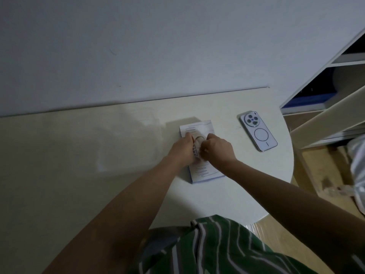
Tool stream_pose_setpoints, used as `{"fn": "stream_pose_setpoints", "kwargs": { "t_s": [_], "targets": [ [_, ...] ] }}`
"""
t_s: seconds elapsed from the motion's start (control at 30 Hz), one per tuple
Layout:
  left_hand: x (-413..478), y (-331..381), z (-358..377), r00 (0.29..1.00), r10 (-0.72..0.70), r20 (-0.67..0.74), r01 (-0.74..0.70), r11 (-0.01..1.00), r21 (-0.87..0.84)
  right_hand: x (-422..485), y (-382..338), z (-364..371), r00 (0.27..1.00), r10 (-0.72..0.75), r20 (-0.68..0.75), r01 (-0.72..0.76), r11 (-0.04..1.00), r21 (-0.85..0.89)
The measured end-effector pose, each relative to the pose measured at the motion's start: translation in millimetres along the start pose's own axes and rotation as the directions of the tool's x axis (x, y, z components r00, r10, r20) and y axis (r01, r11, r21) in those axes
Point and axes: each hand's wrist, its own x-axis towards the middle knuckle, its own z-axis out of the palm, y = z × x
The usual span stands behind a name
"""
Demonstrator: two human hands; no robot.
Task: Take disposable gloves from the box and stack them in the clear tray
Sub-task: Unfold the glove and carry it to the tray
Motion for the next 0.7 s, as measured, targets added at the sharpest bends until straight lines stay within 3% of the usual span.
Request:
{"fn": "stream_pose_setpoints", "kwargs": {
  "t_s": [0.1, 0.23, 0.43, 0.6, 0.7],
  "targets": [
    [2.5, 0.1, 1.2, 1.000, -0.028, 0.010, 0.028, 1.000, 0.005, 3.5, 5.0, -1.8, 1.000, -0.022, -0.007, 0.023, 0.988, 0.152],
    [5.0, 2.7, -0.5, 0.999, -0.041, 0.023, 0.040, 0.999, 0.037, 3.8, 20.3, -10.7, 0.997, -0.049, -0.056, 0.069, 0.887, 0.457],
    [6.9, 7.4, -1.9, 0.997, -0.065, 0.028, 0.063, 0.996, 0.067, -1.9, 32.5, -28.4, 0.995, -0.060, -0.077, 0.097, 0.584, 0.806],
    [7.9, 7.4, 0.0, 0.998, -0.063, 0.026, 0.060, 0.994, 0.094, 5.0, 26.7, -54.1, 0.983, 0.089, -0.162, 0.128, 0.306, 0.943],
    [7.2, 5.3, -4.1, 0.997, -0.058, 0.056, 0.053, 0.995, 0.079, 13.1, 28.7, -65.6, 0.987, 0.083, -0.135, 0.100, 0.332, 0.938]
  ]
}}
